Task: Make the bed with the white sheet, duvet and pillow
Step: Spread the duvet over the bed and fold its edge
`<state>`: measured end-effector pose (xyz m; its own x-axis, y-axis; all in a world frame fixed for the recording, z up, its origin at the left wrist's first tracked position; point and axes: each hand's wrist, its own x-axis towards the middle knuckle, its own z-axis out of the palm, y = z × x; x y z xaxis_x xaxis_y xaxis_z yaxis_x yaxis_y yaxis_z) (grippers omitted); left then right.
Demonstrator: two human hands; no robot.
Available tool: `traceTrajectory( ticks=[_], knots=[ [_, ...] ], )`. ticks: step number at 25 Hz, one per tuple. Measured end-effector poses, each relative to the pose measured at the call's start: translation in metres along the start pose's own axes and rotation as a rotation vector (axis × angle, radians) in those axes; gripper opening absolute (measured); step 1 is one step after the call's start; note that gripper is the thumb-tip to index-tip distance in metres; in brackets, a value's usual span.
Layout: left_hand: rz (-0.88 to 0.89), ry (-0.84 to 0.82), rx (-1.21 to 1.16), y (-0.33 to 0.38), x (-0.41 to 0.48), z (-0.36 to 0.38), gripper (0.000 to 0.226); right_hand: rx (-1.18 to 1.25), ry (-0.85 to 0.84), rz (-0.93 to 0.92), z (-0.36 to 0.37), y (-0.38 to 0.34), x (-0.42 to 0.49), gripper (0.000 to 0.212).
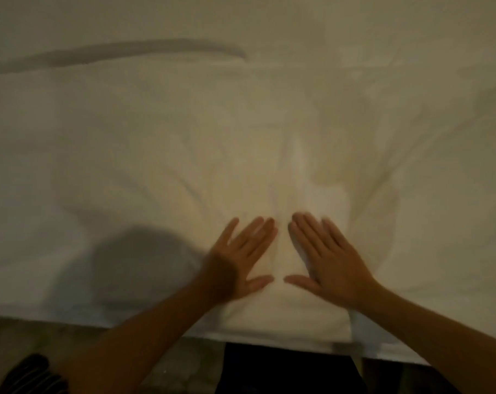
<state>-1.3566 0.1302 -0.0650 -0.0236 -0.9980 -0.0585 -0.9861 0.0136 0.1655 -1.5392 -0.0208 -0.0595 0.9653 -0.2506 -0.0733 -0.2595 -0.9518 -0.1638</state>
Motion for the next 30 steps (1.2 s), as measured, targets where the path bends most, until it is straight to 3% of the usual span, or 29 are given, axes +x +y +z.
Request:
traceTrajectory(
  ticks=[3, 8, 11, 15, 21, 25, 28, 30],
  knots=[
    [-0.130, -0.009, 0.071, -0.001, -0.004, 0.004, 0.084, 0.000, -0.016, 0.110, -0.004, 0.010, 0.014, 0.089],
    [-0.165, -0.024, -0.013, 0.058, -0.081, 0.014, 0.080, 0.003, -0.154, -0.091, 0.021, -0.050, -0.082, 0.086],
    [-0.199, -0.046, 0.054, 0.047, -0.084, -0.001, 0.080, 0.069, -0.096, -0.071, 0.001, -0.055, -0.071, 0.082],
    [-0.270, -0.083, 0.103, -0.017, -0.062, -0.033, 0.084, 0.096, -0.064, -0.032, -0.027, -0.060, 0.009, 0.078],
    [-0.032, -0.055, 0.067, -0.120, -0.062, -0.031, 0.082, 0.054, -0.039, -0.174, 0.003, -0.104, 0.085, 0.072],
    [0.094, 0.020, 0.103, -0.225, -0.028, -0.044, 0.080, 0.048, -0.011, -0.254, 0.009, -0.079, 0.179, 0.075],
    [0.212, 0.003, 0.158, -0.301, 0.018, -0.054, 0.080, -0.100, 0.036, -0.170, -0.004, -0.020, 0.261, 0.075],
    [0.177, -0.014, 0.155, -0.334, 0.046, -0.061, 0.080, -0.154, 0.054, 0.009, -0.017, 0.001, 0.291, 0.078]
  ],
)
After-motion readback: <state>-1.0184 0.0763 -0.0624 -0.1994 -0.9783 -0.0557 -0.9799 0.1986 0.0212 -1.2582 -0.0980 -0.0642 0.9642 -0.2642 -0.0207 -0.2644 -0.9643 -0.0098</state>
